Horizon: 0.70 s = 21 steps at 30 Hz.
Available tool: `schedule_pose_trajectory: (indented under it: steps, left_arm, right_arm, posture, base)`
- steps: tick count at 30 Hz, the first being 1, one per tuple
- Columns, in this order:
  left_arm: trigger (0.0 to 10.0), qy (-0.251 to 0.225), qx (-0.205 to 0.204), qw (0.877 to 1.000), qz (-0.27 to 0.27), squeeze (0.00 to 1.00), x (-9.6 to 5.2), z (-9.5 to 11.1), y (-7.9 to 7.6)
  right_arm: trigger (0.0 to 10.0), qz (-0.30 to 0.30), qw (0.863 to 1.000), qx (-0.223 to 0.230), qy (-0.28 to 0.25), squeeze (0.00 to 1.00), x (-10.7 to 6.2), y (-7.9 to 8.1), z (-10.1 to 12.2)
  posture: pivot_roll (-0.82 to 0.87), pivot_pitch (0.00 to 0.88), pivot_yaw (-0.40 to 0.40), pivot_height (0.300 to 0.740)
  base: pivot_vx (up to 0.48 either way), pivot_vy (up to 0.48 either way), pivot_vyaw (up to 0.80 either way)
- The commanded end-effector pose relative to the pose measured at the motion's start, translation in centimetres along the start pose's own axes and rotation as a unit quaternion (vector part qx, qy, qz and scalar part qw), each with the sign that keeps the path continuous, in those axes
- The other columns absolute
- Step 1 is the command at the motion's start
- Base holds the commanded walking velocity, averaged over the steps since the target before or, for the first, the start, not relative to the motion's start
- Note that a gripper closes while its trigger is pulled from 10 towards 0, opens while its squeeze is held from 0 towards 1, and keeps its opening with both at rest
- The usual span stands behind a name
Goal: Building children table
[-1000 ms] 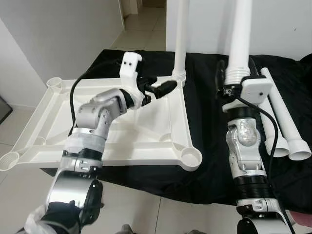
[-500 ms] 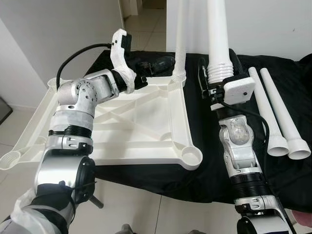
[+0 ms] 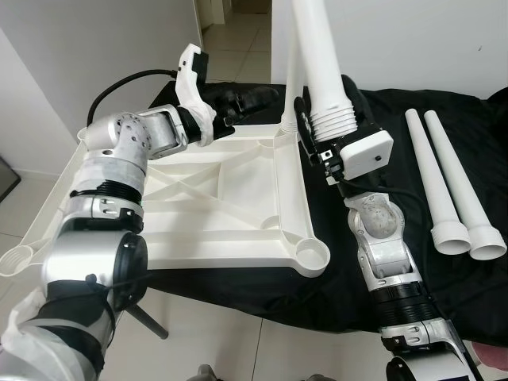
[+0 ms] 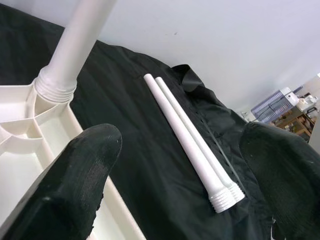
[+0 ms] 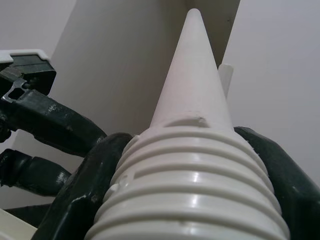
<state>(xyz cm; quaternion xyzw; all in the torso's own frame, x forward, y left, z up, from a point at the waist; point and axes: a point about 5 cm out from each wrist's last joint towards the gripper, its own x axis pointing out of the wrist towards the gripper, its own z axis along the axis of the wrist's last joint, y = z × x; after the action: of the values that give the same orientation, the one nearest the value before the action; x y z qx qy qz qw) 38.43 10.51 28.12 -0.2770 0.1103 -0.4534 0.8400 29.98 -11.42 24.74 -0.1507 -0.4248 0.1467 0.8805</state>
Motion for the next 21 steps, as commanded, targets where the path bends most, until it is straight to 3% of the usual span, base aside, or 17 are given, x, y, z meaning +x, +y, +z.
schedule_pose_trajectory:
  steps: [1,2,4,13,17,21]
  left_arm:
    - [10.0,-0.018,-0.010,0.970,-0.243,0.00,-1.2,1.3,-2.6]
    - [10.0,-0.018,-0.010,0.970,-0.243,0.00,-1.2,1.3,-2.6]
    - [10.0,-0.028,-0.017,0.958,-0.283,0.00,-2.2,1.9,-3.2]
    - [10.0,-0.036,-0.021,0.953,-0.299,0.00,-2.9,1.9,-3.3]
    - [10.0,-0.019,-0.014,0.959,-0.281,0.00,-2.0,1.4,-3.5]
    - [10.0,-0.010,-0.034,0.962,-0.269,0.00,-1.4,0.7,-3.1]
  right_arm:
    - [10.0,0.017,1.000,0.009,0.003,0.00,-0.7,0.7,-0.1]
    - [10.0,0.017,1.000,0.009,0.003,0.00,-0.7,0.7,-0.1]
    - [10.0,0.026,0.999,0.023,0.030,0.00,-1.8,1.5,-0.8]
    - [10.0,0.005,0.995,0.063,0.073,0.00,-3.2,2.1,-1.7]
    - [10.0,0.013,0.996,0.054,0.070,0.00,-3.3,2.0,-1.6]
    - [10.0,0.021,0.996,0.047,0.067,0.00,-3.1,2.0,-1.6]
  posture:
    - [-0.06,0.000,0.079,0.740]
    - [-0.06,0.000,0.079,0.740]
    - [-0.06,0.000,0.079,0.740]
    - [-0.07,0.000,0.079,0.740]
    - [-0.06,0.000,0.071,0.740]
    - [-0.07,0.000,0.076,0.740]
  base:
    - [0.000,0.000,0.00]
    - [0.000,0.000,0.00]
    - [0.000,0.000,0.00]
    - [0.000,0.000,0.00]
    - [0.000,0.000,0.00]
    - [0.000,0.000,0.00]
